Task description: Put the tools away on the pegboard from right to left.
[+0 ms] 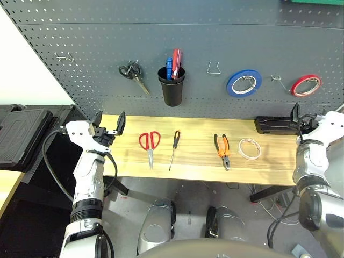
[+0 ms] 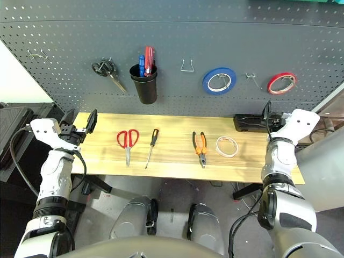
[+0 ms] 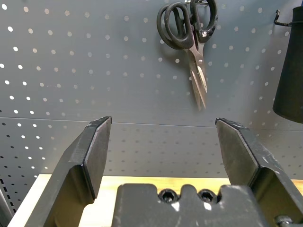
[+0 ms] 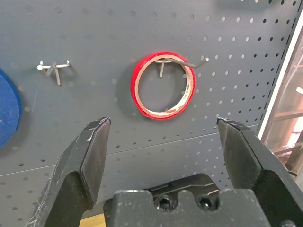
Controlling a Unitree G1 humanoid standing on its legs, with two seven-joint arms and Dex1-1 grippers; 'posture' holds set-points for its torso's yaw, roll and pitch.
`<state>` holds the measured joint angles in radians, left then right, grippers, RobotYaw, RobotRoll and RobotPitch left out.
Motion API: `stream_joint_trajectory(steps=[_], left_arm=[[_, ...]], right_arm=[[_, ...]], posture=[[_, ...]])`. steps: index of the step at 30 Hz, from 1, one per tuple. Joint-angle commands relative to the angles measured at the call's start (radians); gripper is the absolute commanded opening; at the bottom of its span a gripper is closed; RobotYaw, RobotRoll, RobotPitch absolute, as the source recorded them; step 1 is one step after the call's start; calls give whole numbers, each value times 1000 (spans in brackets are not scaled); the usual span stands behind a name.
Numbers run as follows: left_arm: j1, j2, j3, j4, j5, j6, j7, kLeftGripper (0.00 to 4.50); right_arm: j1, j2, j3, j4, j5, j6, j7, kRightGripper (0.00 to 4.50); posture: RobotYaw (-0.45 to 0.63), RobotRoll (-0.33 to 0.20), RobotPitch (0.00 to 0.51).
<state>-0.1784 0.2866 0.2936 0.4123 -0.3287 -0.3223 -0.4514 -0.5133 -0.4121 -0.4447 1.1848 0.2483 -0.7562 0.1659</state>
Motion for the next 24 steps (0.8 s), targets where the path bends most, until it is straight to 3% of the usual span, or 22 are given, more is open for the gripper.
stream_joint_trajectory(steps=[1,13,24], left_arm=[[-1,0,-6,15,14,-10,2,4490],[66,14,-64,-96,13,95,-56,4490],[178,156,-246,-420,53,368,-196,4490]], right_arm=[[-13,3,12,10,-15,11,-3,4500],[-31,-65,93,0,-101,136,5,4500],[-73,-232,287,-5,-242,361,314,4500]], posture=[[225,0,69],[208,0,95],[275,0,121]])
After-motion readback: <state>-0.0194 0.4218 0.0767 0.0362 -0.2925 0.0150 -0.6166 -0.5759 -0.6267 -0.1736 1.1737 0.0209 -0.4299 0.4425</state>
